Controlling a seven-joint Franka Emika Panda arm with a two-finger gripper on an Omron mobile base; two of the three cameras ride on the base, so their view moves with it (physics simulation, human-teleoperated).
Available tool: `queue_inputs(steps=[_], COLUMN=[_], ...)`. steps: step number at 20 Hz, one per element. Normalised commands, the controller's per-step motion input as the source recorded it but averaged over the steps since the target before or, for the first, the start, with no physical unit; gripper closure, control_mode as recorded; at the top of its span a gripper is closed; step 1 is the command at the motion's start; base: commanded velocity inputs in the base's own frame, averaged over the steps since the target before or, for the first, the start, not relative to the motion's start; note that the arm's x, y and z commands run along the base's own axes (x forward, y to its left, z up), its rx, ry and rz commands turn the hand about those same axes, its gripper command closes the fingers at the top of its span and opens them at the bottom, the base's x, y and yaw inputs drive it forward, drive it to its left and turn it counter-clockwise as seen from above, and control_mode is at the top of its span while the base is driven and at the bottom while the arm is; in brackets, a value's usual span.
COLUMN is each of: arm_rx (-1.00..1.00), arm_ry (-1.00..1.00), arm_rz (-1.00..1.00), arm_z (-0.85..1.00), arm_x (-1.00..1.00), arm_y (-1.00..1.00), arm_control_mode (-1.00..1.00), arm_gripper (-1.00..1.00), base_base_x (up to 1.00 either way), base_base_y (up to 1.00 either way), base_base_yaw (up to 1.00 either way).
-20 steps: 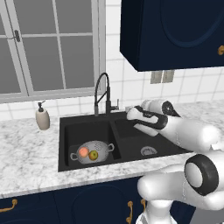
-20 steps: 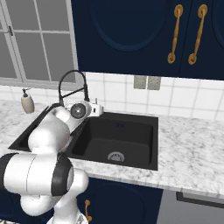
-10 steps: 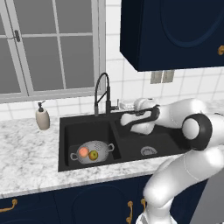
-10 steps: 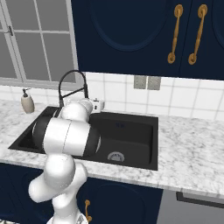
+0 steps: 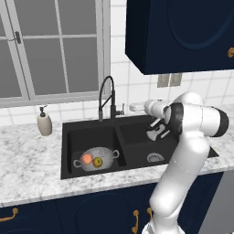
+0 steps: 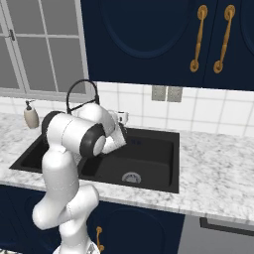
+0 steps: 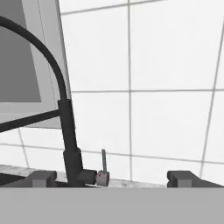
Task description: Put the colander in the sink, put the peach, apple in the colander, and turn on the sink faucet and pour water over the colander.
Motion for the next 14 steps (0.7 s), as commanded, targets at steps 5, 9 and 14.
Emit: queue_inputs(steps=[5, 9, 14], arm_rx=[0.0, 0.0, 0.0], arm_ry=[0.0, 0.0, 0.0], arm_rz=[0.0, 0.0, 0.0], arm_z=[-0.01, -0.14, -0.35], arm_x=[0.22, 0.22, 0.01], arm_y=[0.03, 0.32, 0.23], arm_control_mode=[-1.0, -1.0, -1.0], arm_gripper=[-1.0, -1.0, -1.0], base_base_x=[0.0, 0.0, 0.0], base_base_y=[0.0, 0.0, 0.0], base_base_yaw=[0.0, 0.0, 0.0])
